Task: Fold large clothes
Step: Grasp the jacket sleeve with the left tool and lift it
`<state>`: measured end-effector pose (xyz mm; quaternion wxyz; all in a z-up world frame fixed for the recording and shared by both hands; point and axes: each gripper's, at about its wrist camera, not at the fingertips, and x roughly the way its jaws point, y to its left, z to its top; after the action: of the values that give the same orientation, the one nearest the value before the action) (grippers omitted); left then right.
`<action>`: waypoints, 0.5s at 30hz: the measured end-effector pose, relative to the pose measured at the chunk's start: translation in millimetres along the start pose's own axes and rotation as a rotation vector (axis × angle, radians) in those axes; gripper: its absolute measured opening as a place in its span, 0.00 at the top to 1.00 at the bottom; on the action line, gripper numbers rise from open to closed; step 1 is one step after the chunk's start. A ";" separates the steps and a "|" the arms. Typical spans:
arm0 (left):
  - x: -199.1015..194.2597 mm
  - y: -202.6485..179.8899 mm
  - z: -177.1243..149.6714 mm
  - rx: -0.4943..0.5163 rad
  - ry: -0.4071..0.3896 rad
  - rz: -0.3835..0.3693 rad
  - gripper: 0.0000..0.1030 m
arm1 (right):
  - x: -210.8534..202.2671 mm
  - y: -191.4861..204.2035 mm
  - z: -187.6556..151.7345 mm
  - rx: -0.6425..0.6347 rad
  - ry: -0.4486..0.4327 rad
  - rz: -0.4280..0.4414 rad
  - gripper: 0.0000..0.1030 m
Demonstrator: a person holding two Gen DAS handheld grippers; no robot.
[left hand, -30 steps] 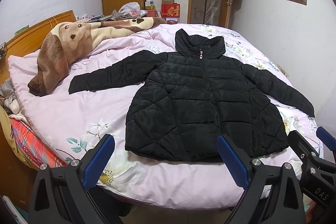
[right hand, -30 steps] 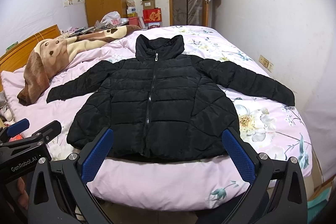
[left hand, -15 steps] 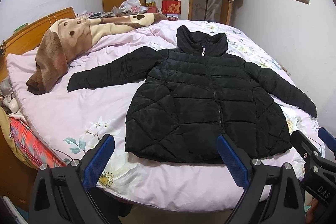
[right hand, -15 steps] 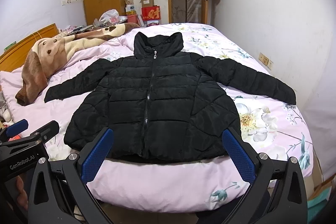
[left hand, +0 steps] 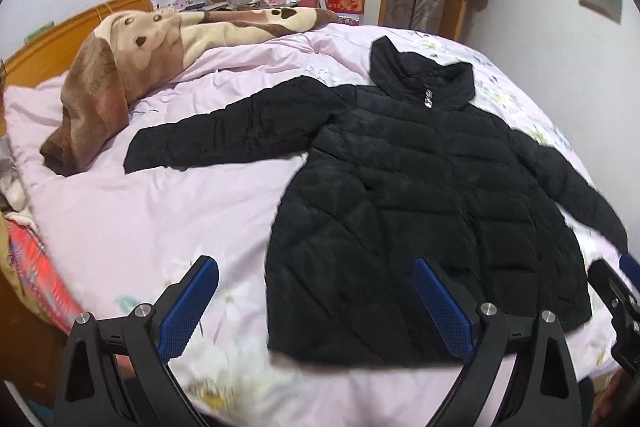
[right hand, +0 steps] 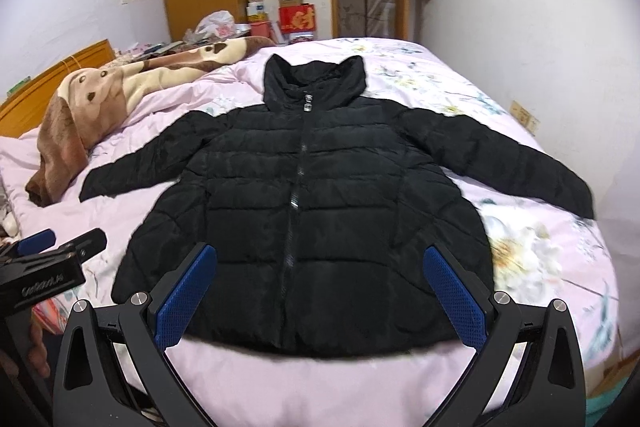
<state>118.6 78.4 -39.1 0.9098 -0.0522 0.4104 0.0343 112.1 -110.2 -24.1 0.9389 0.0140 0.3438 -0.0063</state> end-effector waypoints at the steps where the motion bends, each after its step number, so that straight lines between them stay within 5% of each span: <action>1: 13.5 10.2 7.7 -0.016 0.018 -0.002 0.04 | 8.6 2.1 4.0 -0.005 0.000 0.015 0.00; 11: 118.7 108.0 52.1 -0.179 0.144 0.068 0.04 | 83.2 23.4 46.6 -0.032 -0.048 0.090 0.00; 15: 155.4 153.3 70.2 -0.310 0.162 0.023 0.04 | 113.3 33.0 61.2 -0.076 -0.020 0.075 0.00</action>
<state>257.3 242.2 -119.8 0.8544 -0.1897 0.4727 0.1030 238.8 -79.3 -49.8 0.9417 -0.0088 0.3337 0.0418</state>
